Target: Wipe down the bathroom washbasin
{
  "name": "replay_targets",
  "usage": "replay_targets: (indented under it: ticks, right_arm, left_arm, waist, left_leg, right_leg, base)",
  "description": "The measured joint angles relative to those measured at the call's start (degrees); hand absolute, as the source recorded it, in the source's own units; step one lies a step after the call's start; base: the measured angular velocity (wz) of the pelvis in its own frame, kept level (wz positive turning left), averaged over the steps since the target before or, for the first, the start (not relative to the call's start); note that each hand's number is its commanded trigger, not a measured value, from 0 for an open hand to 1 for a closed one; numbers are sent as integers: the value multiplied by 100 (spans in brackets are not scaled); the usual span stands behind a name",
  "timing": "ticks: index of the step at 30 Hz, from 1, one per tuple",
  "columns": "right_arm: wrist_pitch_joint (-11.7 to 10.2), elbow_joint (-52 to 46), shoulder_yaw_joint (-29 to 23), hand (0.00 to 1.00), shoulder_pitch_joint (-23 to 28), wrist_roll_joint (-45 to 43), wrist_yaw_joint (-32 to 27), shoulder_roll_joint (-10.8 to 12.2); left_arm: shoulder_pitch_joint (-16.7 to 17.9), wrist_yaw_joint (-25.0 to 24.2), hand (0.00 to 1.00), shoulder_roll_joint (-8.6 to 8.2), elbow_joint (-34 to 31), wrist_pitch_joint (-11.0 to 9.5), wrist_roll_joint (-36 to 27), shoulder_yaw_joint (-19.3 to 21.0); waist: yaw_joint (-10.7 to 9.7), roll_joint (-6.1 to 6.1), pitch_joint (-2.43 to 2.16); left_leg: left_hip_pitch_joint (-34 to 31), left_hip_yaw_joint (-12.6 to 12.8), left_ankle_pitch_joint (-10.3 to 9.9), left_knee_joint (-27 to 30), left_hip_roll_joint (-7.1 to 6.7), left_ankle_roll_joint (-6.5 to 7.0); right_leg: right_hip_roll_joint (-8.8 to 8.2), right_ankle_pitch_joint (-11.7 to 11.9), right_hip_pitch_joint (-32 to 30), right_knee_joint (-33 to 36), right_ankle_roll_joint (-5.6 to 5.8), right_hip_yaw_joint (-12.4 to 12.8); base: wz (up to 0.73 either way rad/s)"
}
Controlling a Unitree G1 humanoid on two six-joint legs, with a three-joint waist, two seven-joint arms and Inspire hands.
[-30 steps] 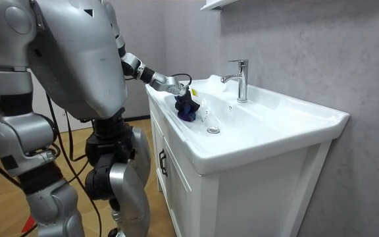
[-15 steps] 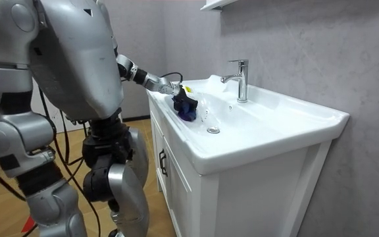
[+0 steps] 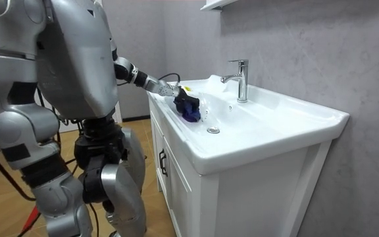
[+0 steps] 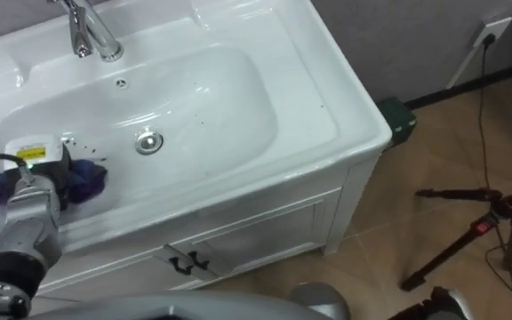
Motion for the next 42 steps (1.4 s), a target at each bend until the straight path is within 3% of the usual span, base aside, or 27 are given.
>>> replay_targets:
  ticks: [3,7,10,21,25,30,39,42]
  right_arm:
    - [-9,-5,131,0,-9,-2,-24,4]
    - [-22,-4,191,0,-12,85,-52,26]
    - [-90,13,320,0,-12,305,-57,27]
    - [-111,-4,849,0,-11,428,-52,93]
    - [-140,-2,856,0,-20,458,-59,106]
    - [-180,13,908,0,-6,691,-59,122]
    - [-204,69,852,0,-85,675,-58,250]
    - [-207,87,857,0,-144,671,-61,258]
  left_arm:
    - [-111,76,100,-9,32,-16,-73,84]
    - [-351,95,100,-9,145,-16,-219,131]
    - [-553,116,100,-10,367,-52,-222,116]
    - [-1083,201,100,13,819,-1,-348,-131]
    - [-1360,443,100,14,1176,-98,-452,-123]
    - [-1565,904,100,14,1503,-206,-807,-52]
    - [-1750,1363,100,163,1606,-342,-1140,170]
    - [-1984,1366,100,308,1872,-406,-1527,121]
  waist:
    - [9,-37,5]
    - [0,-117,56]
    - [-4,-139,67]
    - [-132,-155,78]
    - [-138,-93,125]
    - [-153,-81,127]
    - [-164,-137,161]
    - [-195,-122,176]
  left_leg:
    - [-130,4,0,47,19,1]
    - [-192,21,0,52,36,1]
    - [-211,42,0,42,36,1]
    - [-420,181,0,75,47,1]
    - [-610,179,-2,223,92,2]
    - [-776,179,-1,274,117,3]
    - [-1145,184,-24,669,241,37]
    - [-1288,169,-70,857,312,60]
  right_leg:
    - [12,14,-134,32,-15,4]
    - [14,34,-169,59,-45,-10]
    - [19,44,-236,60,-39,16]
    - [5,110,-423,80,-7,31]
    - [19,171,-528,65,-23,16]
    - [32,204,-678,82,-41,13]
    - [78,263,-969,222,-110,14]
    - [114,283,-1067,285,-138,27]
  base:
    - [0]
    - [1]
    - [-1]
    - [0]
    - [0]
    - [0]
    - [-3]
    - [-4]
